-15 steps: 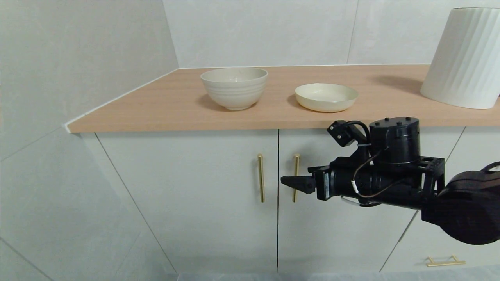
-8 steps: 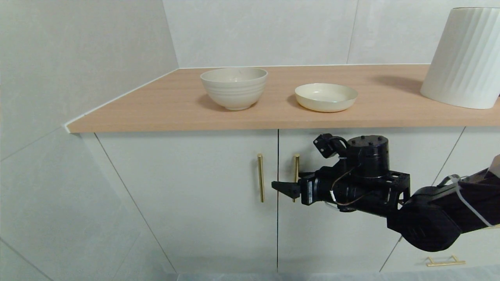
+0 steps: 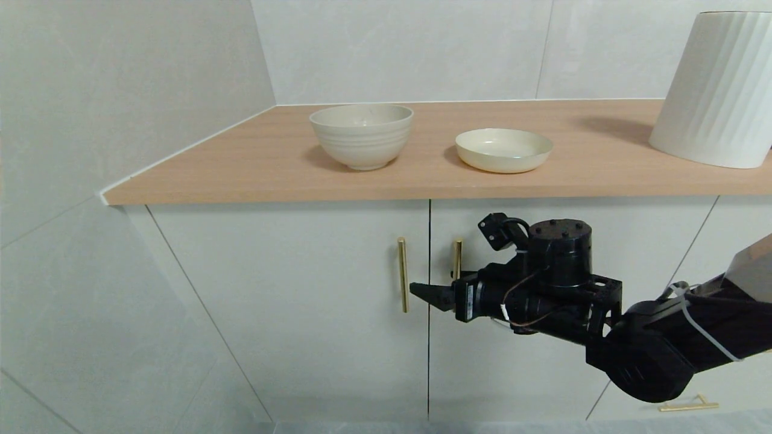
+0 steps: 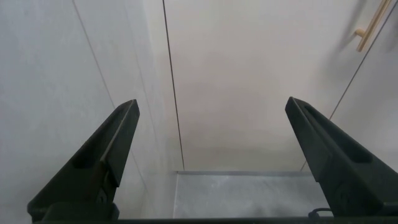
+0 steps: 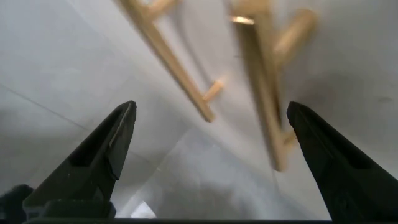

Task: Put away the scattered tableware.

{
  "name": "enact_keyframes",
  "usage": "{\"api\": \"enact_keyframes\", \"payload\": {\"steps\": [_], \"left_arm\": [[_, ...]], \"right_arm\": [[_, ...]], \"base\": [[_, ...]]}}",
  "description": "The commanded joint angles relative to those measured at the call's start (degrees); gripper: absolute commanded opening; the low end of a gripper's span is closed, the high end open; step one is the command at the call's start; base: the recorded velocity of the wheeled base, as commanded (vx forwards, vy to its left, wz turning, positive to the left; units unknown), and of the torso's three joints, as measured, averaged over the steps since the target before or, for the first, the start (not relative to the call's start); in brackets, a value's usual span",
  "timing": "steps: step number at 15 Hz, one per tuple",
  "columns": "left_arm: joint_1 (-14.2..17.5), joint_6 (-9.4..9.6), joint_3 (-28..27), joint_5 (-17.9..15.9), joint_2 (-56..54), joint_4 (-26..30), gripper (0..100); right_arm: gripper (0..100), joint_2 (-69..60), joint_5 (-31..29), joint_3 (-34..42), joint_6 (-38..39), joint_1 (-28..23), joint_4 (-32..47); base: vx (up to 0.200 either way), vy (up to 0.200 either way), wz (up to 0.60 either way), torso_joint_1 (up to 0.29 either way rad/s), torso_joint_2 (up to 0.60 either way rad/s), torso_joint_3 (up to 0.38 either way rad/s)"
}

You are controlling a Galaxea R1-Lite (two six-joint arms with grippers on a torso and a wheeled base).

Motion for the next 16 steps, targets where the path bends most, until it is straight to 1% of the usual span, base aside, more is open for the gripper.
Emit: {"api": "enact_keyframes", "payload": {"steps": [1, 4, 6, 7, 9, 14, 16], "left_arm": [[0.0, -0.01, 0.0, 0.0, 0.0, 0.0, 100], [0.0, 0.07, 0.1, 0.0, 0.0, 0.0, 100], [0.0, -0.01, 0.0, 0.0, 0.0, 0.0, 100], [0.0, -0.01, 0.1, 0.0, 0.0, 0.0, 100], [0.0, -0.01, 0.0, 0.0, 0.0, 0.0, 100], [0.0, -0.01, 0.0, 0.0, 0.0, 0.0, 100], [0.0, 0.42, 0.0, 0.0, 0.0, 0.0, 100]], "right_arm": [[100, -0.5, 0.1, 1.5, 0.2, 1.2, -1.4], [100, -1.7, 0.6, 3.2, 0.2, 2.4, -2.0], [100, -2.9, 2.8, 4.7, 0.2, 2.5, -2.0], [100, -4.7, 4.9, 6.5, 0.0, 2.6, -2.0], [100, -7.0, 6.0, 8.0, 0.0, 2.9, -2.0], [100, -12.2, 7.1, 13.8, -0.2, 6.6, -2.0], [100, -14.9, 7.1, 16.4, -0.7, 7.3, -2.0]], "base": [[0.0, 0.0, 0.0, 0.0, 0.0, 0.0], [0.0, 0.0, 0.0, 0.0, 0.0, 0.0], [0.0, 0.0, 0.0, 0.0, 0.0, 0.0], [0.0, 0.0, 0.0, 0.0, 0.0, 0.0], [0.0, 0.0, 0.0, 0.0, 0.0, 0.0], [0.0, 0.0, 0.0, 0.0, 0.0, 0.0], [0.0, 0.0, 0.0, 0.0, 0.0, 0.0]]}}
